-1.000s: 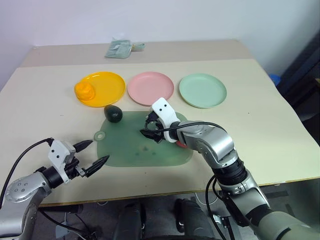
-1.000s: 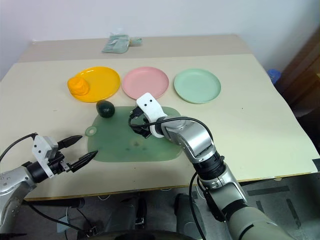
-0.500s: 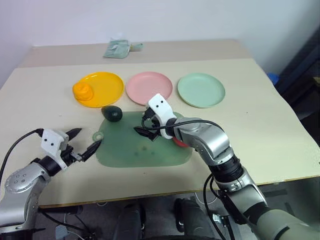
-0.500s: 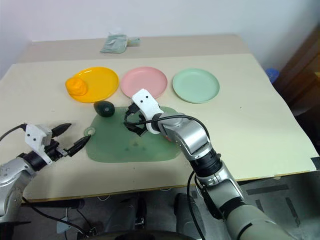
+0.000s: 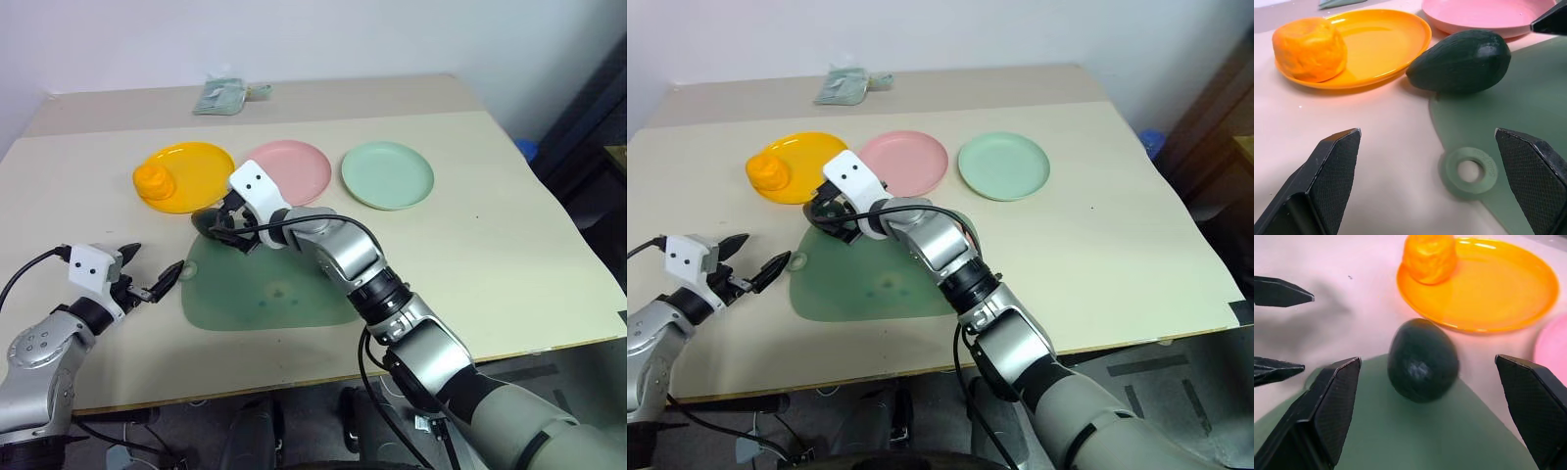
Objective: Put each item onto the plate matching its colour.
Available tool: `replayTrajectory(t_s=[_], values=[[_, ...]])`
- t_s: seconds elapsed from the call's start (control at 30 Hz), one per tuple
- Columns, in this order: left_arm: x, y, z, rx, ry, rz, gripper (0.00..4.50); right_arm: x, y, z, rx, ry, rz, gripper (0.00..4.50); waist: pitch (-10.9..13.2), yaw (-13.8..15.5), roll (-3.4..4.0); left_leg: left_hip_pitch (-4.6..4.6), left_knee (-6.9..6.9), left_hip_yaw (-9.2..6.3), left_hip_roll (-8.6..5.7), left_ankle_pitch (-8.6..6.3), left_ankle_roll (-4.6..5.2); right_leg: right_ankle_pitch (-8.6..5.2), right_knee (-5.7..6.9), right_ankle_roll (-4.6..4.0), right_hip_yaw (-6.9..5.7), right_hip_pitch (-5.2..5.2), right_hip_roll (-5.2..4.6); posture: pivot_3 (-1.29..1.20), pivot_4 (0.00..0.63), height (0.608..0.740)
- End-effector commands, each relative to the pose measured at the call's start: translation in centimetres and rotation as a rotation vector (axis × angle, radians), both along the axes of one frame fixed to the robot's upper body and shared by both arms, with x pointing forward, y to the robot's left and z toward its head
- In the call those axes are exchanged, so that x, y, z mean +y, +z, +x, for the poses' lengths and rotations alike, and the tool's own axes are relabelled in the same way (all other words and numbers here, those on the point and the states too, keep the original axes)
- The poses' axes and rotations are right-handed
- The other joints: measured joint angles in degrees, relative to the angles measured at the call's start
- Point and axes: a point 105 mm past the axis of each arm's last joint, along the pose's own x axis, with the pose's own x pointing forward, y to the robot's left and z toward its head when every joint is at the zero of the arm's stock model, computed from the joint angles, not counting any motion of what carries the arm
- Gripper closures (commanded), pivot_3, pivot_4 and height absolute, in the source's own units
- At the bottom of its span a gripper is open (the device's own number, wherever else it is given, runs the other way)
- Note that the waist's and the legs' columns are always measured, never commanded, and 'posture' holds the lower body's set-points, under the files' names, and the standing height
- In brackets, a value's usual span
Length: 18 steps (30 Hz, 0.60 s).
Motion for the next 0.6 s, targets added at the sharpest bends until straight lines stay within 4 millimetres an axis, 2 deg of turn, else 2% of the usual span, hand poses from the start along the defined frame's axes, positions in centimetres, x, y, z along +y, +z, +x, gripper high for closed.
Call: replayTrajectory(t_s=[0.03, 0.23, 0.33, 0.47, 0.6], values=[[-0.4, 1.9, -0.1, -0.048, 0.004, 0.036, 0.00, 1.4, 1.6, 0.0, -0.042, 0.048, 0.049, 0.03, 0.0, -0.2, 0.00, 0.00, 0.00, -0.01, 0.00, 0.00, -0.01, 0.00, 0.01, 0.00, 0.00, -0.01, -0.01, 0.00, 0.150, 0.740], [-1.7, 2.8, 0.1, -0.053, 0.013, -0.003, 0.00, 1.6, 1.5, 0.8, -0.090, 0.012, 0.046, 0.03, 0.0, -0.4, 0.01, 0.01, -0.15, -0.02, -0.06, 0.03, -0.11, 0.00, 0.01, -0.02, -0.04, -0.06, -0.31, 0.00, 0.150, 0.740], [-2.9, 3.6, 0.7, -0.053, 0.014, -0.071, 0.00, 0.4, 2.2, 1.0, -0.137, 0.012, 0.057, 0.03, 0.0, -0.3, 0.00, 0.02, -0.25, -0.02, -0.10, 0.05, -0.16, 0.01, 0.01, -0.01, -0.08, -0.09, -0.39, 0.00, 0.150, 0.740], [-4.0, 3.9, 1.3, -0.020, 0.034, -0.138, 0.00, -1.7, 2.5, 0.2, -0.203, 0.047, 0.033, 0.03, 0.0, -0.1, -0.02, 0.02, -0.44, -0.09, -0.17, 0.09, -0.19, 0.09, -0.09, 0.14, -0.28, -0.07, -0.50, 0.00, 0.150, 0.740], [-5.1, 3.9, 2.1, -0.026, 0.052, -0.158, 0.00, -3.1, 2.7, -1.7, -0.233, 0.116, 0.017, 0.03, 0.0, -0.3, -0.02, 0.02, -0.57, -0.08, -0.16, 0.09, -0.17, 0.09, -0.21, 0.15, -0.59, -0.07, -0.54, 0.00, 0.150, 0.740]])
